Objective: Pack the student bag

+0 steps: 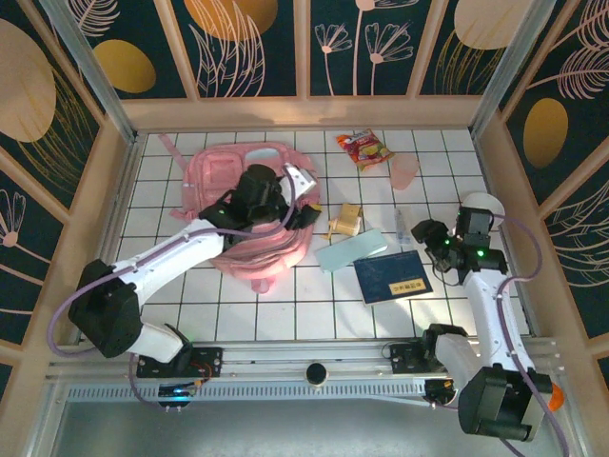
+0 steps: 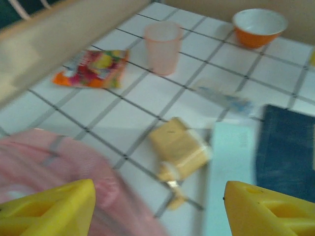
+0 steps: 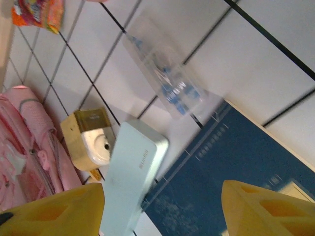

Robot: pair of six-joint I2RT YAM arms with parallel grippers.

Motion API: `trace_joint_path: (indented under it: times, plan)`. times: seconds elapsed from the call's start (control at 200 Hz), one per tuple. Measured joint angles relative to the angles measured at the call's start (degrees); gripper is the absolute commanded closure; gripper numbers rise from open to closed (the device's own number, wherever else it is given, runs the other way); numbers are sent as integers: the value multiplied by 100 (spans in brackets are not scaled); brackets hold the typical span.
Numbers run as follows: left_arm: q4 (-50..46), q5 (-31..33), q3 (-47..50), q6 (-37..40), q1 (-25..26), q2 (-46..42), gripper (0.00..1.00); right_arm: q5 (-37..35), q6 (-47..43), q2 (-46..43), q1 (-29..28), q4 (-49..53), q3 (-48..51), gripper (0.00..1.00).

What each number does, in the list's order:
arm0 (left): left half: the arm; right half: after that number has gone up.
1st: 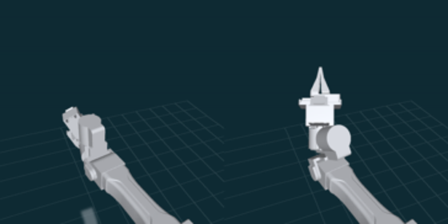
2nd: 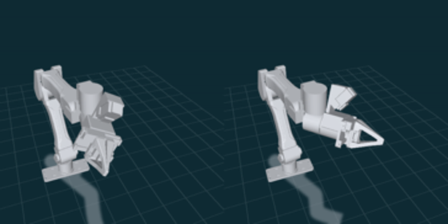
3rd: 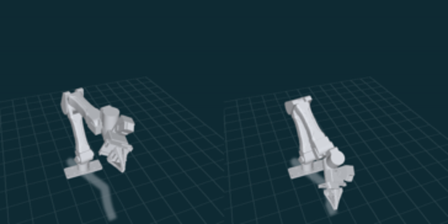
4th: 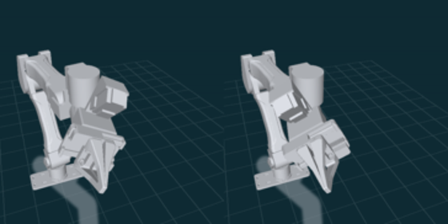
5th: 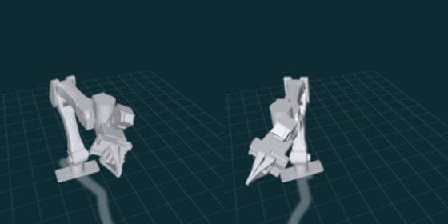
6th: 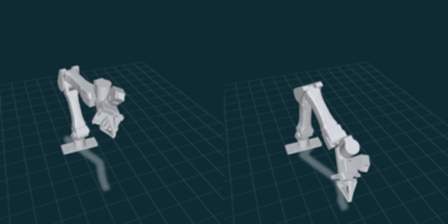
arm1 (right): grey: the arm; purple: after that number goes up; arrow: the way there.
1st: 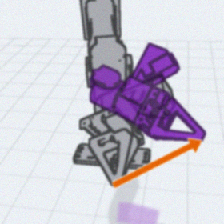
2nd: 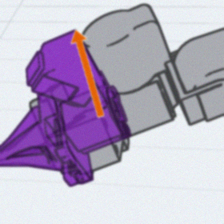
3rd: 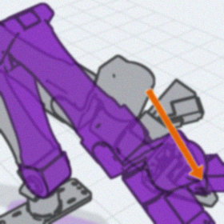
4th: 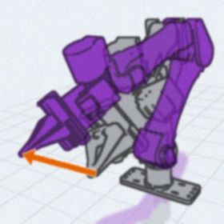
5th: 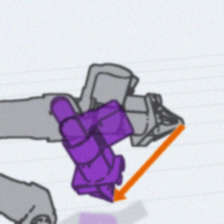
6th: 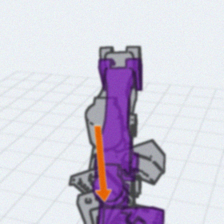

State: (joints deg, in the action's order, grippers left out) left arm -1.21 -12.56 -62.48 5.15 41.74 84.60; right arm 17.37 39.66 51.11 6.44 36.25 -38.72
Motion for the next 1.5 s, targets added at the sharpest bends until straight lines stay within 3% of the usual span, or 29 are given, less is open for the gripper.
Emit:
trace_joint_path:
  times: [0.1,0.255,0.4,0.706,1.196,1.501]
  plan:
    - [-17,-50,-7,-756,566,273,43,35,-11,-24,24,439,0,36]
    - [-120,-66,-125,-1641,1250,796,40,87,122,-501,120,776,168,35]
    - [-170,-68,-243,-2170,1582,1123,38,323,157,-750,481,839,623,35]
    - [-398,-50,-658,-2588,1641,1937,37,533,291,-1038,855,876,1156,34]
    - [-704,-380,-1019,-2730,1764,2645,37,778,595,-1279,885,791,1641,35]
    - [-887,96,-1572,-2730,1764,3180,29,1095,608,-898,885,404,1698,35]
